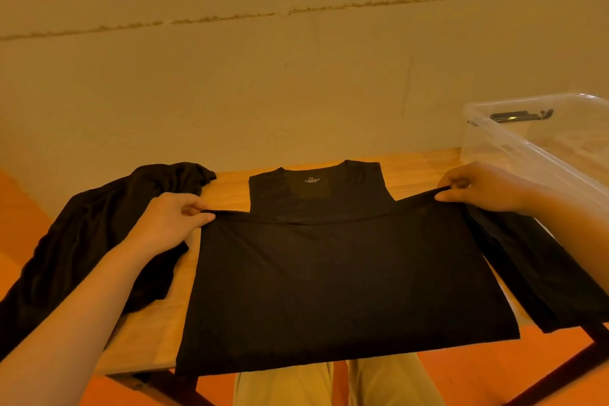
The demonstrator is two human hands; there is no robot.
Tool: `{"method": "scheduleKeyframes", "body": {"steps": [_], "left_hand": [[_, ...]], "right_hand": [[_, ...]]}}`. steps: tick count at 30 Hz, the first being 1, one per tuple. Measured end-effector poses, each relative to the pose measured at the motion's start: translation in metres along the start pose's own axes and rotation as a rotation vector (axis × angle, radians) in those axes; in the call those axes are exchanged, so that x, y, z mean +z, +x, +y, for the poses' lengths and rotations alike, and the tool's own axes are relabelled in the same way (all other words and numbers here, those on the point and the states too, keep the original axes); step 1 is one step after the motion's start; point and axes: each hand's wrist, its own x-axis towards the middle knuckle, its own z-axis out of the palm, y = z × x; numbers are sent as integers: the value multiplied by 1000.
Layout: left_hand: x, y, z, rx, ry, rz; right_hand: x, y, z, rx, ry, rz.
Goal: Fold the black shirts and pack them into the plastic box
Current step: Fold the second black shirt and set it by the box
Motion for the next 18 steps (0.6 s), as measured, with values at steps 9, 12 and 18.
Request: {"method": "scheduleKeyframes", "body": {"steps": [9, 12, 18], "left_hand": [[-16, 65, 27, 0, -125, 162], [-15, 104, 25, -34, -132, 193], [25, 174, 10, -106, -54, 165]], "right_hand": [[-39, 61, -35, 17, 232, 193], [-48, 101, -36, 57, 259, 243], [-20, 184, -9, 148, 177, 213]]}}
